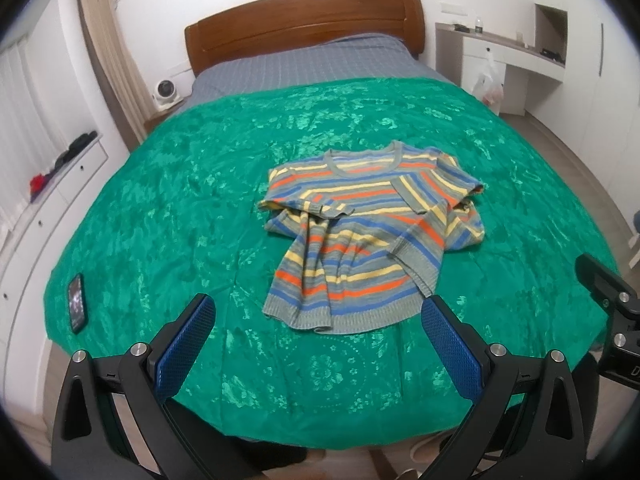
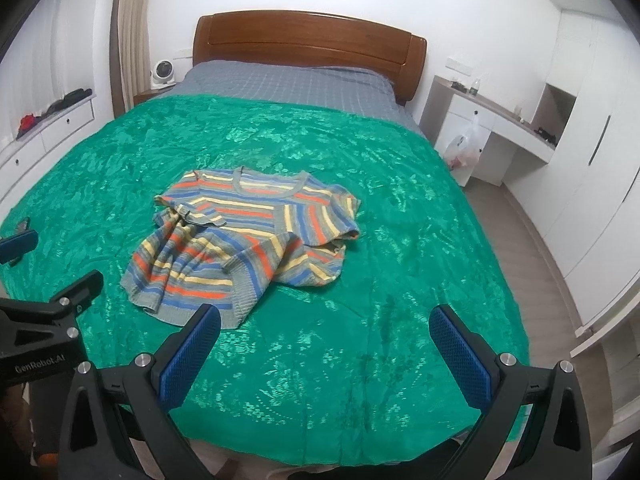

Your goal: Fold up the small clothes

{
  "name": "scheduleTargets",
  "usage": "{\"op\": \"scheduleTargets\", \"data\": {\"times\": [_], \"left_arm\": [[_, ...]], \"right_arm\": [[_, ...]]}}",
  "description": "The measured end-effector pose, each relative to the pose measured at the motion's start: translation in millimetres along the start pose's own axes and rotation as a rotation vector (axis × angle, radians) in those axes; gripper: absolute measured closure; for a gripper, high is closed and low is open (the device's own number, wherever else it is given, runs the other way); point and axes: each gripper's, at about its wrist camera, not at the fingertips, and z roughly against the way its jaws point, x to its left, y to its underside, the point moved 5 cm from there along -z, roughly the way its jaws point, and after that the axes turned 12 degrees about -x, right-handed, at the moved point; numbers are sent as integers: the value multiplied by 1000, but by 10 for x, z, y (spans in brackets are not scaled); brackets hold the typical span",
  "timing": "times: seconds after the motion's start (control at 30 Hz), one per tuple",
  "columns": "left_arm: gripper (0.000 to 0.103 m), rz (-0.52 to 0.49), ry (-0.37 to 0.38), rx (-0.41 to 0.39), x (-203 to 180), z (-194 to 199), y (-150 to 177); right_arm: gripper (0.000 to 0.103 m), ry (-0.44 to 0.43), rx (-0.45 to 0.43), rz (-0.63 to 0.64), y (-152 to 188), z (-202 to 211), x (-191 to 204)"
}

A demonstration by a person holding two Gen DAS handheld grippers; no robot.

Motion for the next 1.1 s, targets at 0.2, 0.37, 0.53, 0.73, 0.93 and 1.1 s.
{"op": "scheduleTargets", "data": {"times": [0.2,0.37,0.53,0.73,0.93,1.1], "left_arm": [[0,0,8,0,-23,-2,7],[0,3,22,-3,-44,3,-2],[0,3,29,0,-51,3,7],[0,8,29,6,-47,-10,17],[0,6,28,8,-45,-13,19],[0,8,33,12,-60,-22,30]], "right_arm": [[0,39,-3,8,14,-13,-59],[0,44,2,10,24,-20,-72],[0,54,3,28,31,-13,-47],[0,81,-2,53,26,-11,-26],[0,89,0,63,33,-21,-36],[0,114,-4,79,26,-21,-61]]}}
